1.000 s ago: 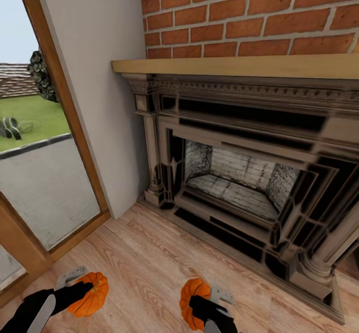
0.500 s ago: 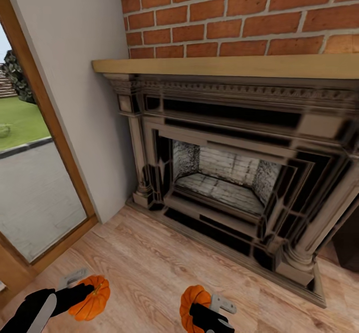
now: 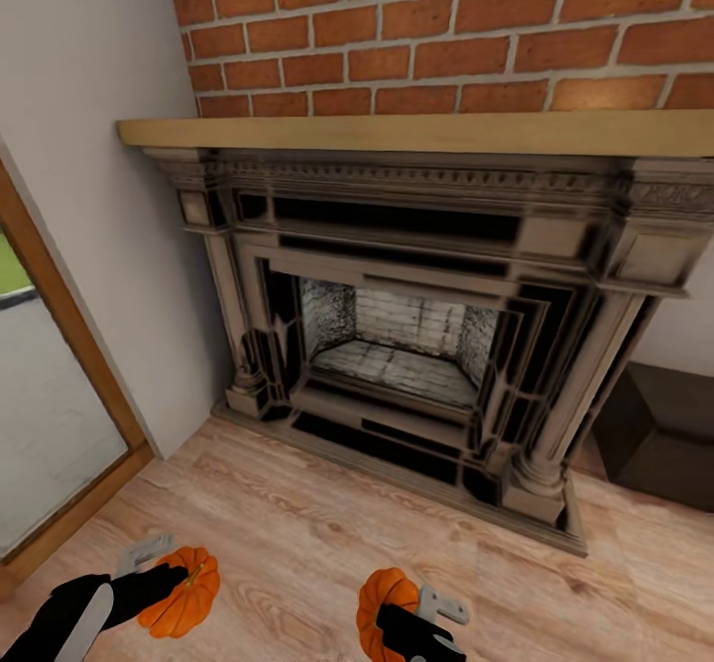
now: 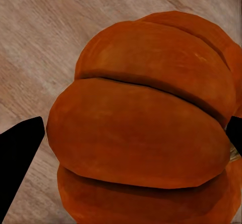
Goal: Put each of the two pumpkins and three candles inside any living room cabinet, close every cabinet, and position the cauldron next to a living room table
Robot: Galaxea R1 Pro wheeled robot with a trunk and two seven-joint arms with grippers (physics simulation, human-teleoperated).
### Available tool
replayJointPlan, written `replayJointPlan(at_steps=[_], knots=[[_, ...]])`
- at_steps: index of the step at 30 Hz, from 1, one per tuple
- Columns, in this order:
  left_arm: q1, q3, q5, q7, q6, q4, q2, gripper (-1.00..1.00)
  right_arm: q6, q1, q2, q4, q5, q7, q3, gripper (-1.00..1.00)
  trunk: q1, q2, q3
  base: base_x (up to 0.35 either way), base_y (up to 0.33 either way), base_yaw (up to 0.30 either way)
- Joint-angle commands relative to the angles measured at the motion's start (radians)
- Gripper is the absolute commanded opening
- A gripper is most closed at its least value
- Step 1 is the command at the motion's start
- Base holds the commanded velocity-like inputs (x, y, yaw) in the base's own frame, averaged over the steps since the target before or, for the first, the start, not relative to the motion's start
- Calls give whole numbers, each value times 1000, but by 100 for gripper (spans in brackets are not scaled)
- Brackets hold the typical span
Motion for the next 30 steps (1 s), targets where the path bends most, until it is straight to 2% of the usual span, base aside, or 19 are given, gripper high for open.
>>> replayJointPlan(at_steps=[1,8,30], knots=[[0,1,10,5,5,-2,0,-100,4,-1,0,-1,-3,-7,2,-100,0,-1,-1,-164,0,-279],[0,1,10,5,5,-2,0,-100,4,-1,1,13,-5,-7,1,-100,0,-1,2,-138,0,-279],[0,0,10,6,5,-3,-3,-100,4,-1,2,35,-10,-7,-8,-100,0,-1,15,-2,0,-274]])
